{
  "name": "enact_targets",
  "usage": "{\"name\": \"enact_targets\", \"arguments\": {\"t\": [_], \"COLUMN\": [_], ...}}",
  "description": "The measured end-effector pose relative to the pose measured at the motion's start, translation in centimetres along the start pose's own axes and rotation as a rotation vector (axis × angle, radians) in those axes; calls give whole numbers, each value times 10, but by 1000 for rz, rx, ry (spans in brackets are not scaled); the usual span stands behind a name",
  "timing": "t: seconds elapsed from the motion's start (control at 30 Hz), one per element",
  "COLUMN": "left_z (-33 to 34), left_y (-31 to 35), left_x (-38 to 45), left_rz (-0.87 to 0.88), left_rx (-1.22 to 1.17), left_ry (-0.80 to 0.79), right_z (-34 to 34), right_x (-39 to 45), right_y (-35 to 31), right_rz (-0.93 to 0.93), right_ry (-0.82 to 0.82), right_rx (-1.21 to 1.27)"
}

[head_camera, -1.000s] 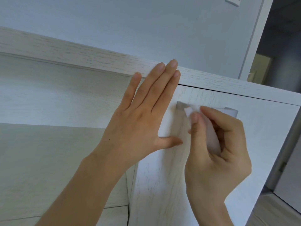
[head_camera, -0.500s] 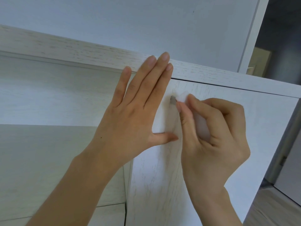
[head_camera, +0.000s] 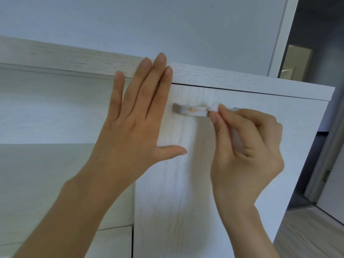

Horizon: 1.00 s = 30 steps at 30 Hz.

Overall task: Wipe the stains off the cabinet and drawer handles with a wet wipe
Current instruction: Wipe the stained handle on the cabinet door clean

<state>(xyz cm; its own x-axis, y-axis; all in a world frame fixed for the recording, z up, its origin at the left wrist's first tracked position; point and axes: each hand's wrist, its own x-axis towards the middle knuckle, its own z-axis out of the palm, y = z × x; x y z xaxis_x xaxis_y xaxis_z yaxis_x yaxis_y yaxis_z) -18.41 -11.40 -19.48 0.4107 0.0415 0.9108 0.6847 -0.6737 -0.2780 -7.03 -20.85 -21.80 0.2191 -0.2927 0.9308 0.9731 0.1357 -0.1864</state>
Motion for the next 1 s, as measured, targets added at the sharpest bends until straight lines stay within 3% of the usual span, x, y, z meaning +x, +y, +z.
{"name": "enact_targets", "arguments": {"t": [0.47, 1.0], "left_z": [8, 12], "left_y": [11, 4], "left_x": [2, 1], "left_rz": [-32, -5], "left_rx": [60, -102], "left_ry": [46, 109], "right_z": [4, 13], "right_x": [-3, -8], "right_y": [-7, -20], "right_rz": [31, -48], "right_ry": [-24, -76], "right_rx": [122, 139]}}
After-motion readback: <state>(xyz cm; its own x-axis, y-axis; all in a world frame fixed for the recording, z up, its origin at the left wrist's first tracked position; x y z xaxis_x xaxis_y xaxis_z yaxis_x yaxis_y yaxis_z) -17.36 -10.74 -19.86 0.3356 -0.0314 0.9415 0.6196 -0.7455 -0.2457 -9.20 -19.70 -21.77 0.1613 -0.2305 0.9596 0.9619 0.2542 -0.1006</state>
